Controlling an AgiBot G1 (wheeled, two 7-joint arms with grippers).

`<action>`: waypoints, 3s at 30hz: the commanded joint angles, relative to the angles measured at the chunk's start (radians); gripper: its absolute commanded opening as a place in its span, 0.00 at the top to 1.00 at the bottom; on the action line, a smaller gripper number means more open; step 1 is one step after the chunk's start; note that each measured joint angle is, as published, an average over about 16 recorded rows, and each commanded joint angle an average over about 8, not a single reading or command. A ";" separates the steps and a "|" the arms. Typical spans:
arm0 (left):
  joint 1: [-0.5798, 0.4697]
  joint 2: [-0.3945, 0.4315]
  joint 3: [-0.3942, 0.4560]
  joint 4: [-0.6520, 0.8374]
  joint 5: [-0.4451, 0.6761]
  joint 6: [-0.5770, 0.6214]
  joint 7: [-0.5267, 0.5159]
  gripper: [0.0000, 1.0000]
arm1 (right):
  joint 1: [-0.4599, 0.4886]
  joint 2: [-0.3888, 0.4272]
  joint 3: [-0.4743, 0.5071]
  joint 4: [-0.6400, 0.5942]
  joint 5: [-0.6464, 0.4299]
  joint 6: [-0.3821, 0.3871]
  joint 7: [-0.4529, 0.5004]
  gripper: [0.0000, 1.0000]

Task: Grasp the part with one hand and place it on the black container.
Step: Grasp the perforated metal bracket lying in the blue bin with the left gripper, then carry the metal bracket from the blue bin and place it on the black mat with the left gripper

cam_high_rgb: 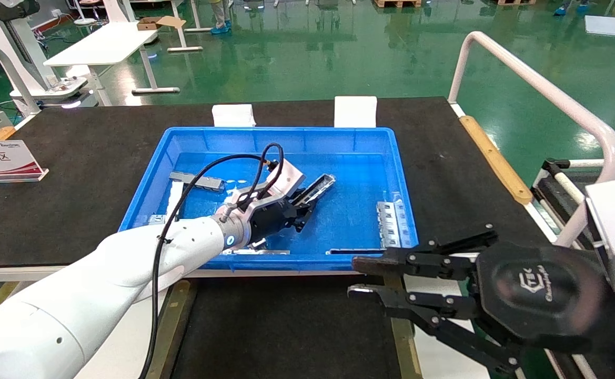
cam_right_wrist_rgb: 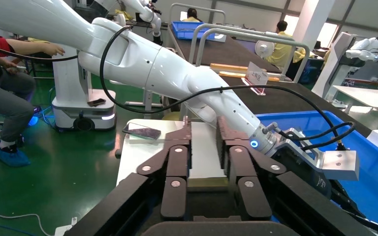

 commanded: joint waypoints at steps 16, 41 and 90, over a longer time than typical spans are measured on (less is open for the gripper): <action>-0.080 -0.126 -0.165 -0.075 -0.264 0.310 0.188 1.00 | 0.000 0.000 0.000 0.000 0.000 0.000 0.000 1.00; 0.377 -0.655 -0.164 -0.854 -0.397 0.455 0.127 1.00 | 0.000 0.000 -0.001 0.000 0.001 0.000 0.000 1.00; 0.506 -0.113 0.142 -0.483 -0.674 -0.610 -0.177 0.99 | 0.000 0.001 -0.002 0.000 0.001 0.001 -0.001 0.73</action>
